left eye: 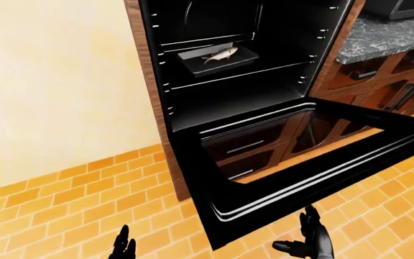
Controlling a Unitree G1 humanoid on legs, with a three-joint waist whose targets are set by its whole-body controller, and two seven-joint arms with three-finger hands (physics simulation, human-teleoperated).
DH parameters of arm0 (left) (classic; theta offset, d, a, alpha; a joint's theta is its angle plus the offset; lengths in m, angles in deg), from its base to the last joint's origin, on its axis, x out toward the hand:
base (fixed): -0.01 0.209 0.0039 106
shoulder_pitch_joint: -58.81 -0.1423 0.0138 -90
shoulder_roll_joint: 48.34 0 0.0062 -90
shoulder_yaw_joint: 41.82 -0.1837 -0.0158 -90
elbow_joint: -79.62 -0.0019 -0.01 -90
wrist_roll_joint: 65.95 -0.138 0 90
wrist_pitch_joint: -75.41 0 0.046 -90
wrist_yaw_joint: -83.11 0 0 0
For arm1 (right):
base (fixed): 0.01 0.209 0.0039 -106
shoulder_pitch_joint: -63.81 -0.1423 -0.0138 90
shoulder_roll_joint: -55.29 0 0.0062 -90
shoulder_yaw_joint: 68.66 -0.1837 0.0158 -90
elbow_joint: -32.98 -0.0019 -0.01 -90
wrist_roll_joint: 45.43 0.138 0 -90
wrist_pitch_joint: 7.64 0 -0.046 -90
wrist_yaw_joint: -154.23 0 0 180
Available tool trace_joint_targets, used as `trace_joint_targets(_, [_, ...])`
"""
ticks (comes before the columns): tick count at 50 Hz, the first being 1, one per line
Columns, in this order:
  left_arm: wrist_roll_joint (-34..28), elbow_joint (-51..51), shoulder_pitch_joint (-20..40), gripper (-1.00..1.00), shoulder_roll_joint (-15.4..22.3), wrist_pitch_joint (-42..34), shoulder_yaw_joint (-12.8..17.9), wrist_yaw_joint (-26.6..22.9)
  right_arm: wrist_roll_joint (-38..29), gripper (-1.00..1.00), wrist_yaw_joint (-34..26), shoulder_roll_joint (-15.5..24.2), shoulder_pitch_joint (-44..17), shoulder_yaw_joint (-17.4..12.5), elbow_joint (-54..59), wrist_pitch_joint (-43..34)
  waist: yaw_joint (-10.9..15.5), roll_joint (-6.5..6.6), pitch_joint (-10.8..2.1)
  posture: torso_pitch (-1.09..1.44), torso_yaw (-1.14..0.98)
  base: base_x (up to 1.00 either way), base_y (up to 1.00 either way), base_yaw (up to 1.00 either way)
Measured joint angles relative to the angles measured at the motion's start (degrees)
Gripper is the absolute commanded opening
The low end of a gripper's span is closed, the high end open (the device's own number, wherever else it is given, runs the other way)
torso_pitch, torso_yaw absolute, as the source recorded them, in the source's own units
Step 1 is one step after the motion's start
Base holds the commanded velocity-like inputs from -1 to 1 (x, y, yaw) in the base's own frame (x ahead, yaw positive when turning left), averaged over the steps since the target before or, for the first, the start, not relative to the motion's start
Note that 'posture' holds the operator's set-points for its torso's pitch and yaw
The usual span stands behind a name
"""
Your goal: Close the oven door.
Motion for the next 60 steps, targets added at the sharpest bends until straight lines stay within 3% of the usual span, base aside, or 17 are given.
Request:
trace_joint_targets(2, [-0.1, 0.0, -0.1, 1.0, 0.1, 0.0, 0.0, -0.1, 0.1, 1.0, 0.0, 0.0, -0.1, 0.0, 0.0, 0.0, 0.1, 0.47, -0.26, 0.0, 0.0, 0.0, 0.27, 0.0])
trace_joint_targets(5, [0.0, 0.3, 0.1, 1.0, 0.3, 0.3, 0.2, -0.1, 0.1, 1.0, 0.0, 0.0, -0.3, 0.1, -0.4, 0.2, 0.3, 2.69, 0.35, 0.0, 0.0, 0.0, 0.27, 0.0])
trace_joint_targets(8, [0.2, 0.5, 0.1, 1.0, 0.5, 0.6, 0.3, 0.0, 0.0, 1.0, -0.1, 0.0, -0.2, 0.1, -0.3, 0.3, 0.4, 5.74, 0.52, 0.0, 0.0, 0.0, 0.27, 0.0])
trace_joint_targets(10, [0.3, 0.4, -0.1, 1.0, 0.6, 0.7, 0.3, 0.0, 0.0, 1.0, -0.1, 0.0, -0.2, 0.1, -0.2, 0.3, 0.7, 8.56, 0.04, 0.0, 0.0, 0.0, 0.28, 0.0])
trace_joint_targets(11, [0.3, 0.3, 0.1, 1.0, 1.1, 0.5, 0.4, 0.1, 0.0, 1.0, -0.1, -0.6, -0.3, 0.2, -0.3, 0.3, 1.1, 7.8, 0.38, 0.0, 0.0, 0.0, 0.27, 0.0])
trace_joint_targets(14, [0.7, 0.3, -0.3, 1.0, 1.4, 0.4, 0.8, 0.5, -0.7, 1.0, -0.7, -1.5, -0.2, 1.0, 0.1, -0.1, 1.7, 7.43, 0.27, 0.0, 0.0, 0.0, 0.27, 0.0])
trace_joint_targets(16, [0.8, 0.3, -0.3, 1.0, 1.4, 0.6, 0.8, 0.6, -0.9, 1.0, -0.8, -1.3, -0.1, 0.9, 0.2, -0.1, 1.6, 6.47, 0.19, 0.0, 0.0, 0.0, 0.27, 0.0])
trace_joint_targets(26, [0.4, 0.3, -0.2, 1.0, 1.1, 0.5, 0.6, 0.1, -0.3, 1.0, -0.3, -0.6, -0.3, 0.4, -0.3, 0.5, 0.9, -1.09, 0.33, 0.0, 0.0, 0.0, 0.27, 0.0])
trace_joint_targets(28, [0.3, 0.2, -0.1, 1.0, 0.3, 0.4, 0.3, 0.2, -0.3, 1.0, -0.2, -0.1, -0.2, 0.2, -0.2, 0.3, 0.2, 0.3, 0.54, 0.0, 0.0, 0.0, 0.27, 0.0])
trace_joint_targets(31, [-0.1, -0.1, -0.2, 1.0, 0.0, 0.1, 0.0, -0.2, 0.0, 1.0, 0.0, -0.1, 0.2, 0.0, 0.2, 0.1, 0.0, 0.19, -0.2, 0.0, 0.0, 0.0, 0.17, 0.0])
trace_joint_targets(32, [-0.1, 0.0, -0.2, 1.0, 0.2, 0.2, 0.0, -0.2, 0.1, 1.0, -0.1, -0.2, 0.1, 0.0, 0.1, 0.1, 0.1, 0.73, 0.05, 0.0, 0.0, 0.0, 0.0, 0.0])
trace_joint_targets(34, [0.0, 0.5, 0.1, 1.0, 0.5, 0.5, 0.2, -0.1, 0.0, 1.0, -0.3, -0.1, -0.2, 0.1, -0.2, 0.4, -0.1, 2.76, 0.8, 0.0, 0.0, 0.0, 0.0, 0.0])
trace_joint_targets(36, [0.1, 0.6, 0.2, 1.0, 0.7, 0.7, 0.3, 0.0, 0.0, 1.0, -0.3, 0.0, -0.3, 0.1, -0.5, 0.6, -0.2, 5.23, 0.77, 0.0, 0.0, 0.0, 0.0, 0.0])
trace_joint_targets(42, [0.7, 0.2, -0.1, 1.0, 1.3, 0.5, 0.8, 0.4, -0.7, 1.0, -0.9, -1.0, -0.3, 0.7, 0.2, -0.1, 0.9, 3.0, 0.55, 0.0, 0.0, 0.0, 0.02, 0.0])
trace_joint_targets(50, [0.2, 0.4, 0.3, 1.0, 1.1, 0.1, 0.9, -0.2, -0.2, 1.0, -0.4, -0.3, -0.3, 0.2, -0.4, 0.4, 0.7, 3.82, -0.47, 0.0, 0.0, 0.0, 0.09, 0.0])
trace_joint_targets(60, [0.1, -0.1, -0.1, 1.0, 0.9, 0.1, 0.9, -0.1, -0.4, 1.0, -0.3, -0.5, -0.1, 0.4, -0.1, 0.3, 0.9, 3.05, -0.04, 0.0, 0.0, 0.0, 0.03, 0.0])
